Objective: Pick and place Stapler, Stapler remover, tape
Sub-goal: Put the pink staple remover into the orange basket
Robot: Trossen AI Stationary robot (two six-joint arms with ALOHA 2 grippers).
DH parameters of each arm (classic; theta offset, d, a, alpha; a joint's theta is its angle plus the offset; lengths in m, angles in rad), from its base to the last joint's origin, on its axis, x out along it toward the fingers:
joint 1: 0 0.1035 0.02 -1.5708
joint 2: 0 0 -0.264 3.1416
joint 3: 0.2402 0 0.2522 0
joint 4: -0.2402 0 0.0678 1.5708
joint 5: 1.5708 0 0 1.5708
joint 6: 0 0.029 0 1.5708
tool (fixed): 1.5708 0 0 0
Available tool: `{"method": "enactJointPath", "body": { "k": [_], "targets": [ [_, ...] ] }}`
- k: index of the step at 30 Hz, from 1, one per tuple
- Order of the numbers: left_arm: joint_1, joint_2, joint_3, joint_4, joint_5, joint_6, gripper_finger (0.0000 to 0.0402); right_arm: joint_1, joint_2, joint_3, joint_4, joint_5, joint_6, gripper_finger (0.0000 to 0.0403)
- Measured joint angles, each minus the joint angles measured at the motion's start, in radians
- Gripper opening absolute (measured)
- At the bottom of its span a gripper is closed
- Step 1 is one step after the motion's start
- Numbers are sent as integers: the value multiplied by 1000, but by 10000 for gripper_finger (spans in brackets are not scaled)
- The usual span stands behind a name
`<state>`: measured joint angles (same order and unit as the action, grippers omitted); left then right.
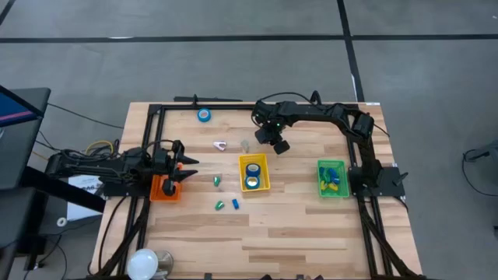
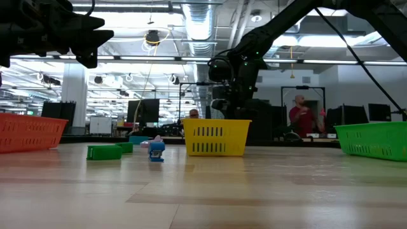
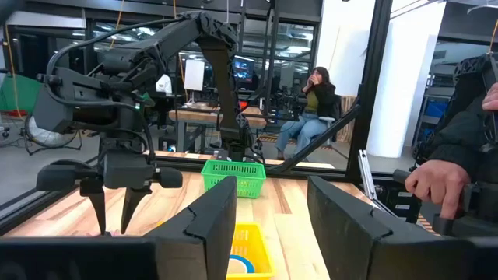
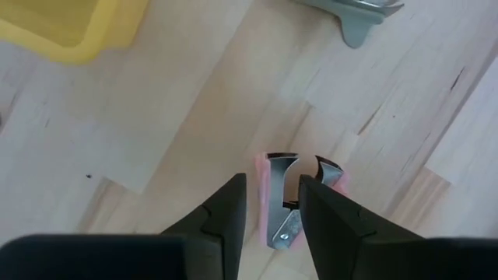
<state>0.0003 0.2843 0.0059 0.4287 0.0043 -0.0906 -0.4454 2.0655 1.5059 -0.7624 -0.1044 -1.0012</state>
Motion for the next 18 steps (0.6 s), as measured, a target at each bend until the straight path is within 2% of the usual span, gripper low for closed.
{"method": "enactJointPath", "body": {
  "k": [18],
  "targets": [
    [0,0,0,0,0,0,150,5,0,0,-19,8,8,111]
  ]
}}
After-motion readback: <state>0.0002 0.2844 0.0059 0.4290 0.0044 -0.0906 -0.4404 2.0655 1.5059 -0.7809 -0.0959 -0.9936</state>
